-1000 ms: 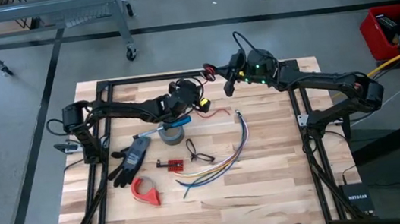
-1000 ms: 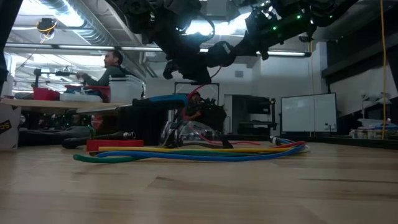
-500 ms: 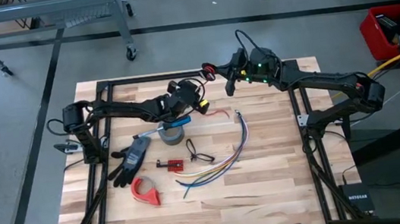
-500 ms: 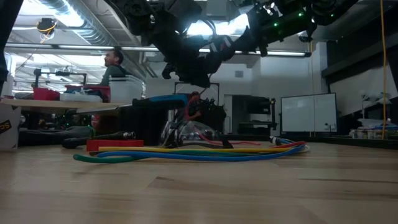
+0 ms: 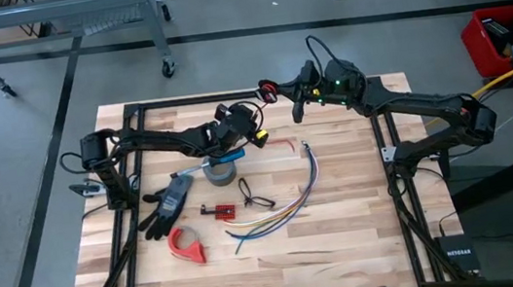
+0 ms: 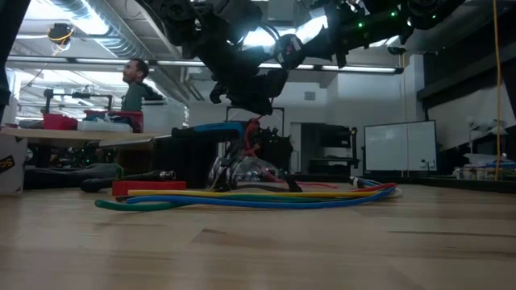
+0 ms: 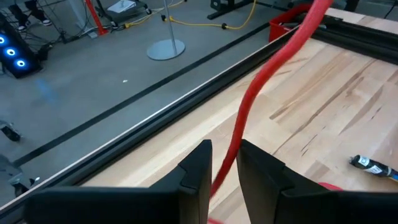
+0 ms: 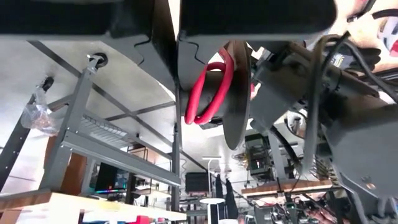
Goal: Coil cords
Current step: Coil the red wire on the spool
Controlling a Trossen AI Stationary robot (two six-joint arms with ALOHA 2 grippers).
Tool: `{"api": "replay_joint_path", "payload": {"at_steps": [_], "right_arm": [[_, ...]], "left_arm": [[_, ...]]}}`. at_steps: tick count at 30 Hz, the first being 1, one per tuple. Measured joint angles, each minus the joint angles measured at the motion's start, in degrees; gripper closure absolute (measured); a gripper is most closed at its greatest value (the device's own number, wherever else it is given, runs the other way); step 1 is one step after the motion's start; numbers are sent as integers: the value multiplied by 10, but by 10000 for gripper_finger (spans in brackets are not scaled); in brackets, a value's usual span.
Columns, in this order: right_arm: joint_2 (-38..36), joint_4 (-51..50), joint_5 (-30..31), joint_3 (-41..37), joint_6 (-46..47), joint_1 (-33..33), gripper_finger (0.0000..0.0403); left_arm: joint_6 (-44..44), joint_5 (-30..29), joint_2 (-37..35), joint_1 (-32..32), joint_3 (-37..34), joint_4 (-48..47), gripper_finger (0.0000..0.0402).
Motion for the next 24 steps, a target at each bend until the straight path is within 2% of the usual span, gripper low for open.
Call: {"api": "replay_joint_path", "payload": {"at_steps": [12,19,24], "right_arm": [[-34,-1,0,0,0,0,402],[-34,-2,-1,0,0,0,402],[-34,0,-32,0,7,0,402]], "left_arm": [[0,0,0,-1,0,-7,334],[30,0,0,-1,0,-5,334],[54,0,0,-1,0,-5,334]]}}
